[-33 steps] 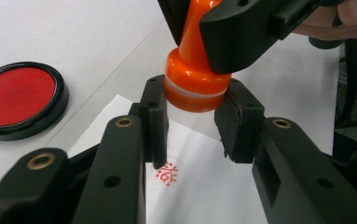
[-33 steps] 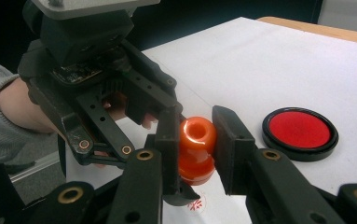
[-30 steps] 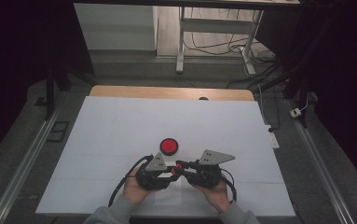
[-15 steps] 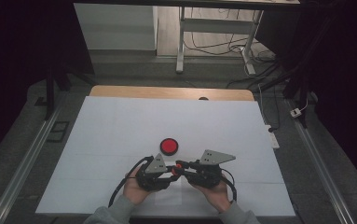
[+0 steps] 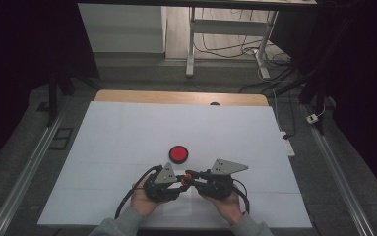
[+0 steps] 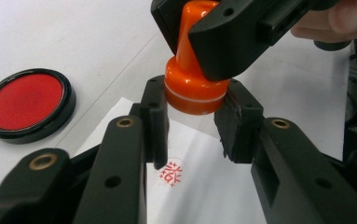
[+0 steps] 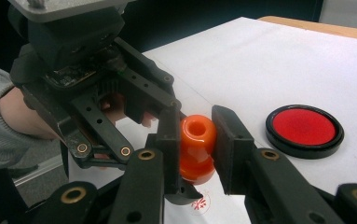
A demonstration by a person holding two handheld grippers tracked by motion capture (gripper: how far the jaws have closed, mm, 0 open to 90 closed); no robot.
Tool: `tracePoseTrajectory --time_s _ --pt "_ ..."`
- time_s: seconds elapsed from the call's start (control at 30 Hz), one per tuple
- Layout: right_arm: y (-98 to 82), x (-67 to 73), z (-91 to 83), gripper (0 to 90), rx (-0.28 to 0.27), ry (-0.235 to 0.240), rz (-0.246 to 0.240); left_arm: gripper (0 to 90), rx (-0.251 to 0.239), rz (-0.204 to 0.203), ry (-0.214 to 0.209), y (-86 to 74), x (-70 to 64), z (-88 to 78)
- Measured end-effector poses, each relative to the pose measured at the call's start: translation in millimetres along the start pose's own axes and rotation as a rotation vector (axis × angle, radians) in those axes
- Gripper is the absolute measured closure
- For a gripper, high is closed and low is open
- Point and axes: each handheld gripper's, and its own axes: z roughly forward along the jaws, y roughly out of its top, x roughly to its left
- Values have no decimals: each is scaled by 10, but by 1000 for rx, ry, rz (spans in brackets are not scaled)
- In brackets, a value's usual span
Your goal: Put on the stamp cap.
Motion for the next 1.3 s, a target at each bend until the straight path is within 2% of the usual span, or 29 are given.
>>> tracePoseTrajectory --time_s 0.17,0.33,0.47,0.73,1.3 --pt "-22 33 -1 729 -7 -13 -27 654 17 -4 2 2 -17 7" --pt "-47 28 7 729 -7 -11 -22 653 21 -11 -10 -2 -2 15" --pt "-32 35 22 727 26 -22 -47 652 38 -22 -6 -6 -3 44" --pt "-19 17 15 724 7 -15 -30 640 22 -29 -3 -1 10 26" --pt "6 18 -19 722 -15 -26 -41 493 19 -45 -8 3 40 15"
